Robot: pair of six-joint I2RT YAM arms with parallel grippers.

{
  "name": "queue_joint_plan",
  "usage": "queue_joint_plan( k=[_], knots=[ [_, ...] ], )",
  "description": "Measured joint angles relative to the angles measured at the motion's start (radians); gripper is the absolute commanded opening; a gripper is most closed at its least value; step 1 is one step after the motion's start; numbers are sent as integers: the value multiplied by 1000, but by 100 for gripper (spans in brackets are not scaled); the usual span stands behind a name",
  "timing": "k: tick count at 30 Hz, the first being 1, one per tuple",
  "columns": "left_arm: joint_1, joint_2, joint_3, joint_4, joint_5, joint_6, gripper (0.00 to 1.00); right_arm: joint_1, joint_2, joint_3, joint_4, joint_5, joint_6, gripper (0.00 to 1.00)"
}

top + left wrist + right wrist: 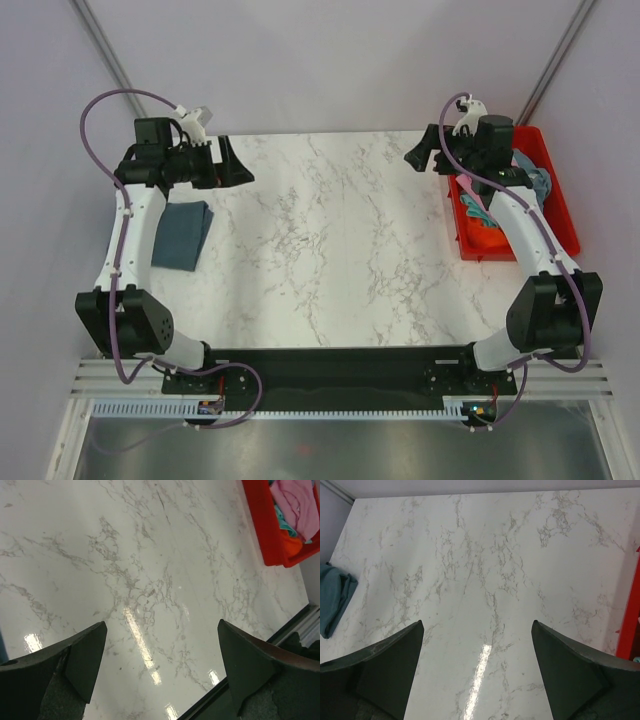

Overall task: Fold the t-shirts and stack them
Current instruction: Neatly place the folded tshirt to the corner

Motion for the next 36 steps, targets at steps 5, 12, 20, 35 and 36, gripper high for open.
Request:
queue_joint_plan(
  k=[5, 12, 20, 35, 36],
  knots=[
    [0, 10, 5, 2, 59, -10, 99, -18, -3, -7, -2, 0, 3, 98],
    [-93, 34, 74, -10, -277, 81, 99, -26, -2, -7, -4, 1, 3, 98],
    [-190, 29, 105, -18, -542, 196, 99, -26, 4, -7, -5, 14, 0, 98],
    [-209, 0, 145, -45, -312, 225, 99, -27, 26, -7, -7, 14, 12, 98],
    [-209, 0, 153, -45, -273, 217, 99, -27, 26, -7, -7, 14, 14, 98]
  ],
)
